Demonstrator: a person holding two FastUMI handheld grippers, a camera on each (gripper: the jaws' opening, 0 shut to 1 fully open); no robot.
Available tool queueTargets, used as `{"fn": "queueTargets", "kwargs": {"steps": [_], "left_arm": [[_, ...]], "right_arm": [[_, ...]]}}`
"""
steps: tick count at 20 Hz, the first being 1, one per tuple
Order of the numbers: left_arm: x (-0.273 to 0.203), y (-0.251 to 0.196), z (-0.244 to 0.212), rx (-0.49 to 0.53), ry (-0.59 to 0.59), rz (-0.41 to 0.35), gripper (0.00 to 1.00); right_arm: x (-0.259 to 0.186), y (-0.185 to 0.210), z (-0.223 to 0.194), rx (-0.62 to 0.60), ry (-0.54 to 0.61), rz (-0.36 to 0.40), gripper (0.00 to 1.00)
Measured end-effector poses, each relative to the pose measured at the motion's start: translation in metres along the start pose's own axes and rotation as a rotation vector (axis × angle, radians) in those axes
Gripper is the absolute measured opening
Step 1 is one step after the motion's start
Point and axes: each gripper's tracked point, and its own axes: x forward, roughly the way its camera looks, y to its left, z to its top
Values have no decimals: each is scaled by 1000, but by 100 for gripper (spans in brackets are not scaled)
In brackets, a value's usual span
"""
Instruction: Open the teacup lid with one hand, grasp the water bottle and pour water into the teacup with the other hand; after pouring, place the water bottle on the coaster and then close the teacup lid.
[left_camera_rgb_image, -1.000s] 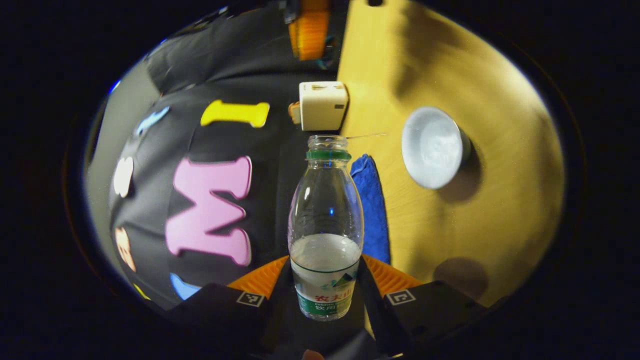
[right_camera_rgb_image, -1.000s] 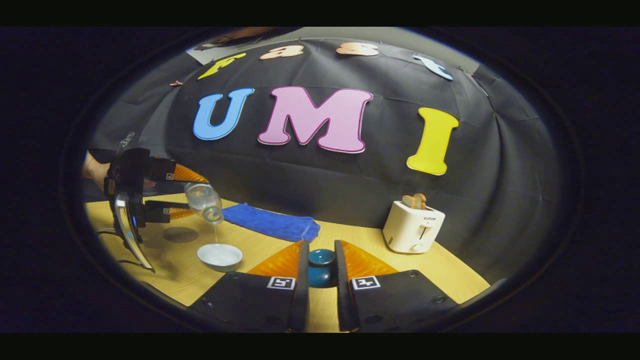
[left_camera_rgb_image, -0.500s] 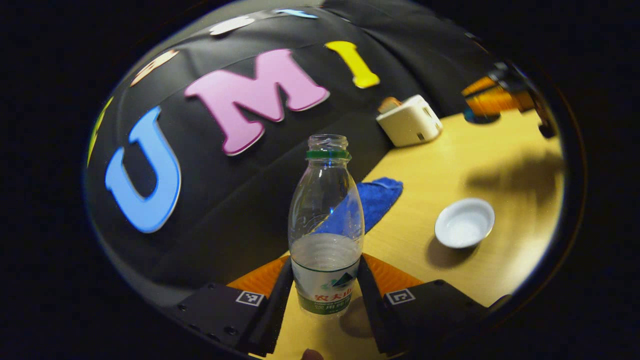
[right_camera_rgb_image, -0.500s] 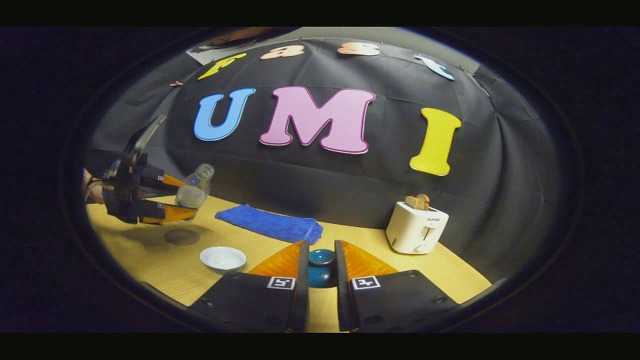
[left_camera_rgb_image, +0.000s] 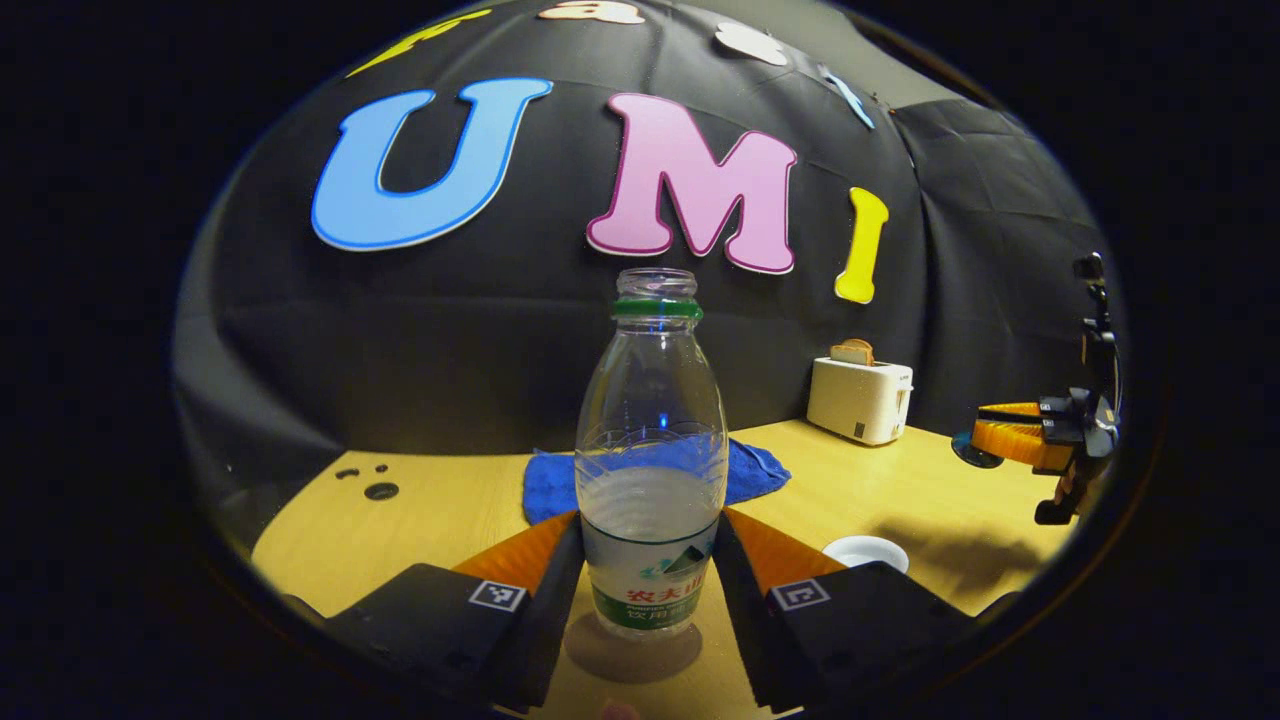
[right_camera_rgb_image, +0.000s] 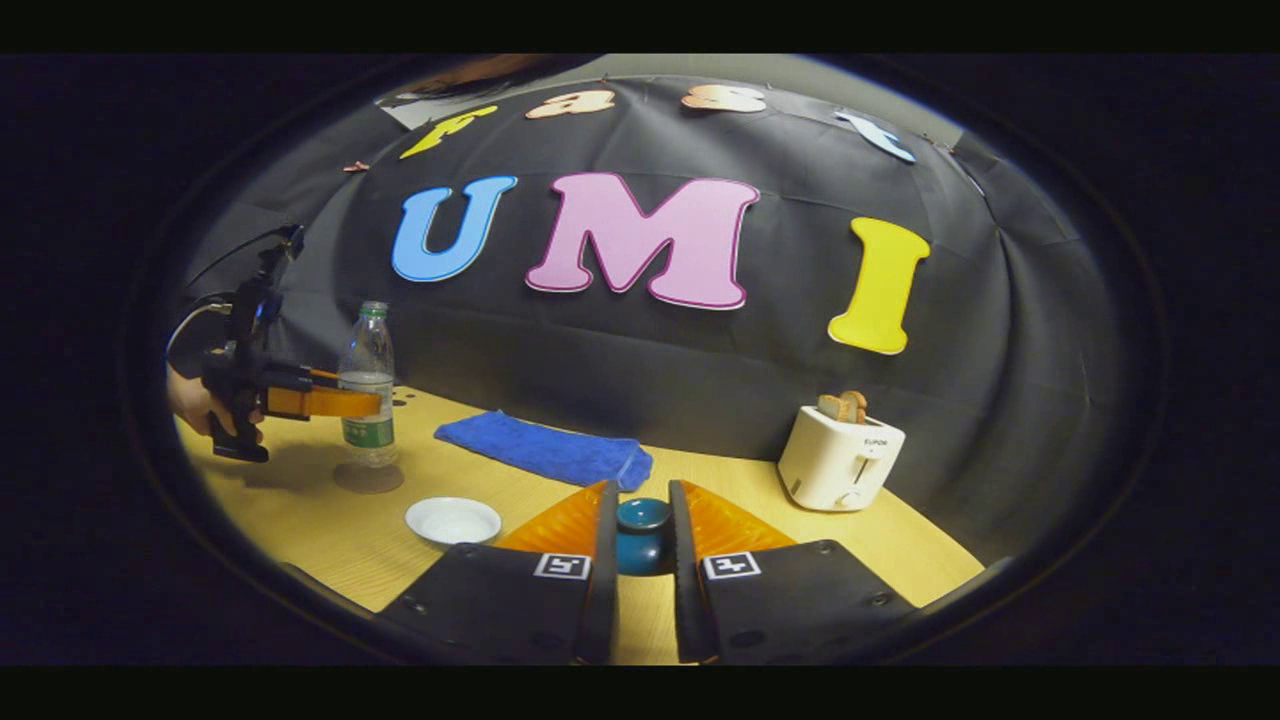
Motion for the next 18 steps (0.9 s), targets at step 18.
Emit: {"fn": "queueTargets", "kwargs": {"steps": [18], "left_arm": [[3,6,-35,-93,41,13,94]], "right_arm": [[5,4,-2,8,9,15,22]]}}
